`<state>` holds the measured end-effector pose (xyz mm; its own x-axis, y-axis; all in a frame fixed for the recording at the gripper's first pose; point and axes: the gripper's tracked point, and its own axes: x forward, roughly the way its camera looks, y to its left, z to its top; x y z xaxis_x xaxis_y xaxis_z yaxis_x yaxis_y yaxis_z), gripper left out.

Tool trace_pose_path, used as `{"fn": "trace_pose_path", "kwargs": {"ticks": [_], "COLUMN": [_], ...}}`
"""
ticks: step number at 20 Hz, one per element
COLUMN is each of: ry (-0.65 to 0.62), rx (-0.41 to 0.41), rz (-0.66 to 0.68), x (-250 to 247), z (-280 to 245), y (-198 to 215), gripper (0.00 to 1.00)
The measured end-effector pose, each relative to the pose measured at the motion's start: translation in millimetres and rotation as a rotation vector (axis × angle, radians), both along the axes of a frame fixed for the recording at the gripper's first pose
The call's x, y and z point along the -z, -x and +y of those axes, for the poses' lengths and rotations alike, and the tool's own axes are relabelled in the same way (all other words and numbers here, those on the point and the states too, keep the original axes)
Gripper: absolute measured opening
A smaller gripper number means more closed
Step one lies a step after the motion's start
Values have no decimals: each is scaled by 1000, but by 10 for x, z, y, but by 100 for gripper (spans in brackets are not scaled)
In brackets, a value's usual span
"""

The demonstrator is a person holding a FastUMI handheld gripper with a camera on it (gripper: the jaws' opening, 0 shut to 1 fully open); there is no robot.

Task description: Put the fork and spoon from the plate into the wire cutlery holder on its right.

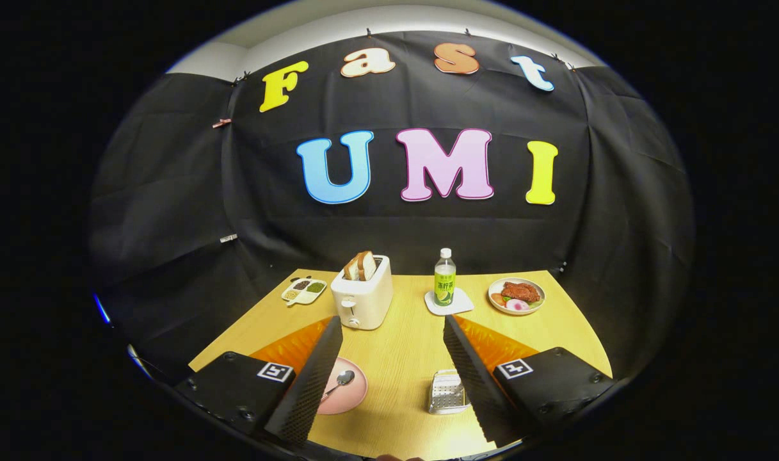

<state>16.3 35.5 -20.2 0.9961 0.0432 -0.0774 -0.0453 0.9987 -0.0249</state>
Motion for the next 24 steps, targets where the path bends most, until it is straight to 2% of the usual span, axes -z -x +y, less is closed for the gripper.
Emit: {"fn": "trace_pose_path", "kwargs": {"ticks": [6,14,24], "ry": [-4,-3,29], "rx": [-52,-128,-84], "rz": [131,400,705], "x": [353,1247,2504], "z": [359,978,1257], "y": [-182,-422,-738], "gripper": [99,99,100]}}
